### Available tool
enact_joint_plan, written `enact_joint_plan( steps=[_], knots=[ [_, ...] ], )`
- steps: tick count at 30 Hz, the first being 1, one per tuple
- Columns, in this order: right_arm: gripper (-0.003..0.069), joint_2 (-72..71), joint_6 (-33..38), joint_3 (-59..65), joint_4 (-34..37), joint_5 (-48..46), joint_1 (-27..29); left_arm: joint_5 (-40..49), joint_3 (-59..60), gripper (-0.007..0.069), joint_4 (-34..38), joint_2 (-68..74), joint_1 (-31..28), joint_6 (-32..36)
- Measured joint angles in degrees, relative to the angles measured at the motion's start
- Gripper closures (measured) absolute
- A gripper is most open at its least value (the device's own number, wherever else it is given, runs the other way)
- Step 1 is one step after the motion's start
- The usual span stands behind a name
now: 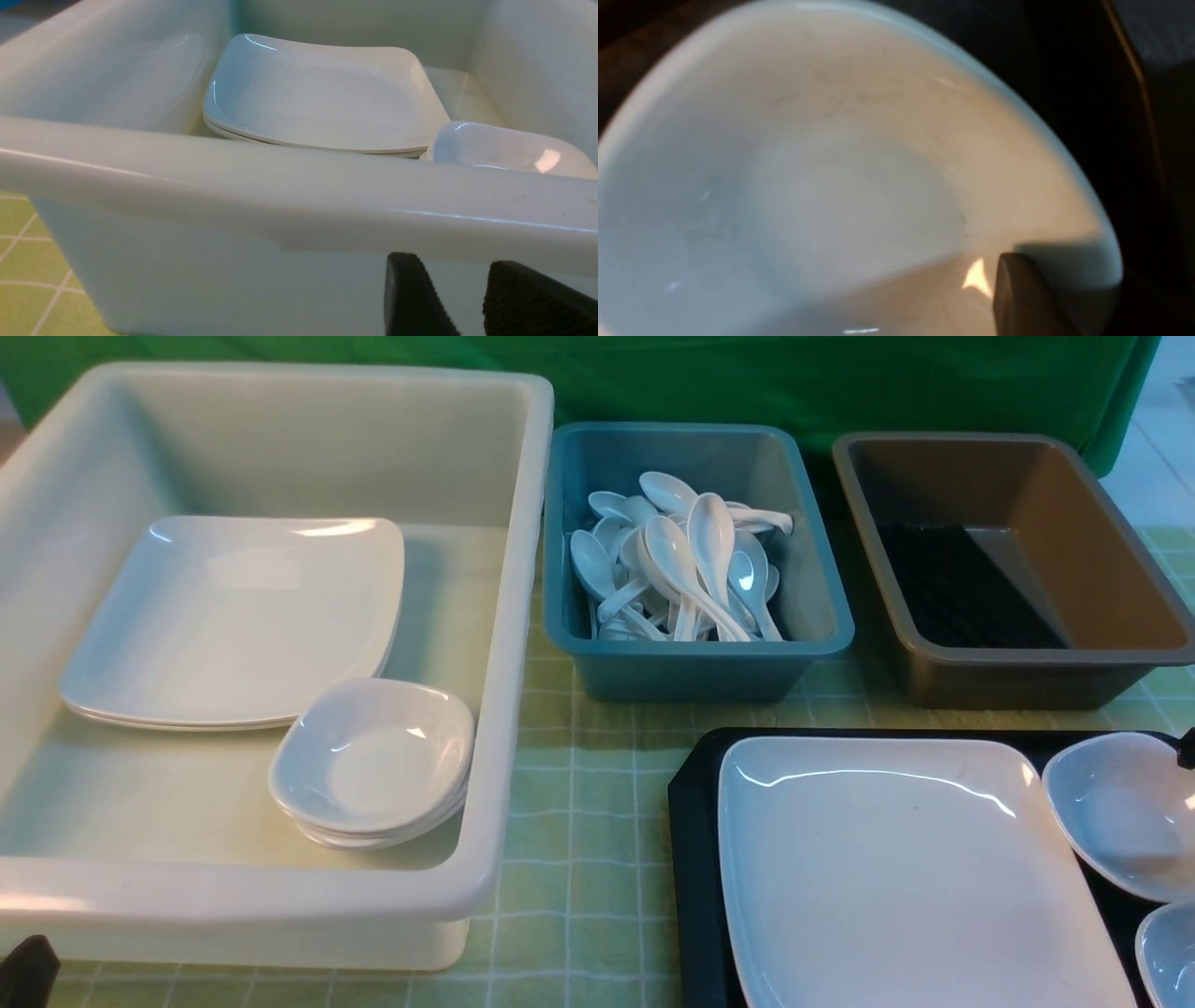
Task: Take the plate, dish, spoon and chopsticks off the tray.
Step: Use the right arm to grab a small plate from the dinner plate
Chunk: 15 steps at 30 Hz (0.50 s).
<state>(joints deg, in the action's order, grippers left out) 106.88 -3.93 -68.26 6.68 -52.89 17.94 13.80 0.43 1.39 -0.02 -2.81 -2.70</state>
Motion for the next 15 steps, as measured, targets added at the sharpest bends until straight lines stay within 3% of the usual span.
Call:
enact_joint_plan(
  steps=[15],
  knots=[
    [0.0608, -9.96, 5.52, 0.00, -0.70, -1.54, 0.00, 0.00, 0.00, 0.0400, 0.00, 0.00, 0.00, 0.08]
  ],
)
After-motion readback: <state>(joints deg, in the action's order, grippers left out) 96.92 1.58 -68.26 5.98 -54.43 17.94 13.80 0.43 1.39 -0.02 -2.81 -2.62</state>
